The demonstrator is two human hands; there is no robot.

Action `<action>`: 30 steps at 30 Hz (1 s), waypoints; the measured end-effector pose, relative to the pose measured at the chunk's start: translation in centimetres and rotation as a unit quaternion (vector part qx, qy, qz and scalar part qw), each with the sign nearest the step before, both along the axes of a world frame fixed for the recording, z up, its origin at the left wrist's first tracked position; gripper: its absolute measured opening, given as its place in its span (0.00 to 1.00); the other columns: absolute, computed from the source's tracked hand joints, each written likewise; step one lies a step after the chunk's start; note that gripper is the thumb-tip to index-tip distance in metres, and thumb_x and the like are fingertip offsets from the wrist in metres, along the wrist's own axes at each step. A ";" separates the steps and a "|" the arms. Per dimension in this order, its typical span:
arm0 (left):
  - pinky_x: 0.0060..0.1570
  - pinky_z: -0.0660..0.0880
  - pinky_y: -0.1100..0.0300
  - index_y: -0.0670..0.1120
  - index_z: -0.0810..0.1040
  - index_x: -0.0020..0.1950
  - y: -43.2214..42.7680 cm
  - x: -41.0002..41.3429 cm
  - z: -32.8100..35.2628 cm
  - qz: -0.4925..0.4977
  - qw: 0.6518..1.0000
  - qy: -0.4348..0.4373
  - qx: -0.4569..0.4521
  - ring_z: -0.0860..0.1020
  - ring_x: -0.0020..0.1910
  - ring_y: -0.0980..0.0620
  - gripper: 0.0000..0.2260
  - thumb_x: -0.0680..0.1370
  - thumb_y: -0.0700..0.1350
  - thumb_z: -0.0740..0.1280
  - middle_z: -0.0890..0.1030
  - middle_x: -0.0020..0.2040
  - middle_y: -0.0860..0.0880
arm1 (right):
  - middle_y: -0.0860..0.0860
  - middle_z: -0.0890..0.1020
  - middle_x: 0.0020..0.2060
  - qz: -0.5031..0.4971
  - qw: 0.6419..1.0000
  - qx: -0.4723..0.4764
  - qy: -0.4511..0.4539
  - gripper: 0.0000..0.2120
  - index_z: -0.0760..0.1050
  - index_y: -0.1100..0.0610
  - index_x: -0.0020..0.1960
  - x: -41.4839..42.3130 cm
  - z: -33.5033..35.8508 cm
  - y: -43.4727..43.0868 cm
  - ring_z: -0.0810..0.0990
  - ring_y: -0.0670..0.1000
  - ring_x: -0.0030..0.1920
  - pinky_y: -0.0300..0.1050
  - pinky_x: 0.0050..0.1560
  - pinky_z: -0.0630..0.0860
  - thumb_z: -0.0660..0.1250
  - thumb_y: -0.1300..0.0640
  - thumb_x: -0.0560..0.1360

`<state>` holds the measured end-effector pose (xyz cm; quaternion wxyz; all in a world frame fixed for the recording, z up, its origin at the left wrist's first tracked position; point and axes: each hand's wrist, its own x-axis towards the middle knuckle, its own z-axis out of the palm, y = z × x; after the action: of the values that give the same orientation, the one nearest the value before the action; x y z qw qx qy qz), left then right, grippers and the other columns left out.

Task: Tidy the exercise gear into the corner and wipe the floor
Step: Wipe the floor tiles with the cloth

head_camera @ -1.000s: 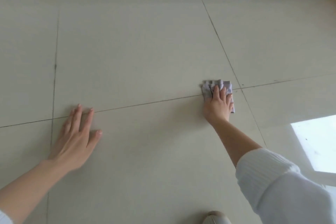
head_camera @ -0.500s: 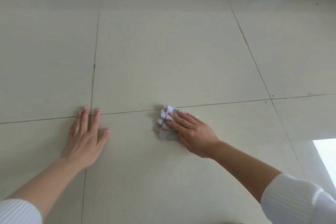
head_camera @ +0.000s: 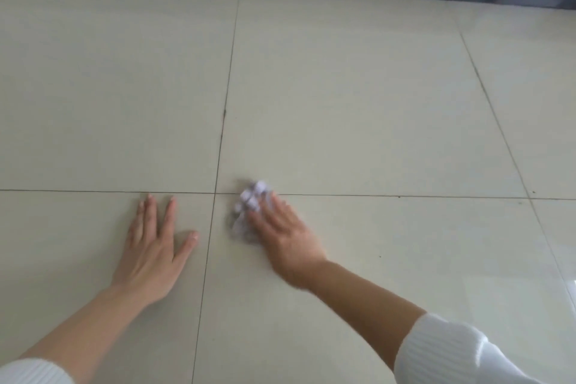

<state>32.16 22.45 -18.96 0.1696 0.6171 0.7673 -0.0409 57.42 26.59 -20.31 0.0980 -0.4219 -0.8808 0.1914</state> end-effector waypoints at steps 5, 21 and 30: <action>0.75 0.43 0.49 0.48 0.41 0.79 -0.4 -0.1 -0.6 -0.005 1.000 -0.003 0.023 0.40 0.77 0.44 0.40 0.72 0.69 0.37 0.41 0.78 0.41 | 0.56 0.65 0.73 0.205 0.974 0.041 -0.084 0.31 0.65 0.58 0.73 1.5 0.6 0.3 0.62 0.59 0.74 0.53 0.74 0.58 0.50 0.63 0.70; 0.74 0.44 0.45 0.45 0.47 0.79 0.0 1.3 -1.3 0.040 0.998 -0.006 0.043 0.43 0.77 0.40 0.37 0.75 0.64 0.44 0.44 0.78 0.36 | 0.56 0.74 0.65 -0.369 0.928 0.041 -0.033 0.34 0.73 0.60 0.68 12.5 1.5 -3.8 0.68 0.60 0.50 0.56 0.45 0.77 0.63 0.76 0.63; 0.74 0.44 0.47 0.46 0.48 0.79 -0.1 0.7 -0.7 0.033 0.998 -0.016 0.049 0.43 0.77 0.40 0.33 0.79 0.61 0.49 0.42 0.78 0.37 | 0.50 0.75 0.55 0.104 0.994 0.030 -0.018 0.20 0.75 0.54 0.63 1.8 2.3 -6.8 0.71 0.55 0.44 0.44 0.29 0.71 0.62 0.61 0.71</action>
<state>32.90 22.31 -19.62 0.1526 0.5994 0.7857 0.0122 59.26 19.82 -18.01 0.0746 -0.3283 -0.9269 0.1662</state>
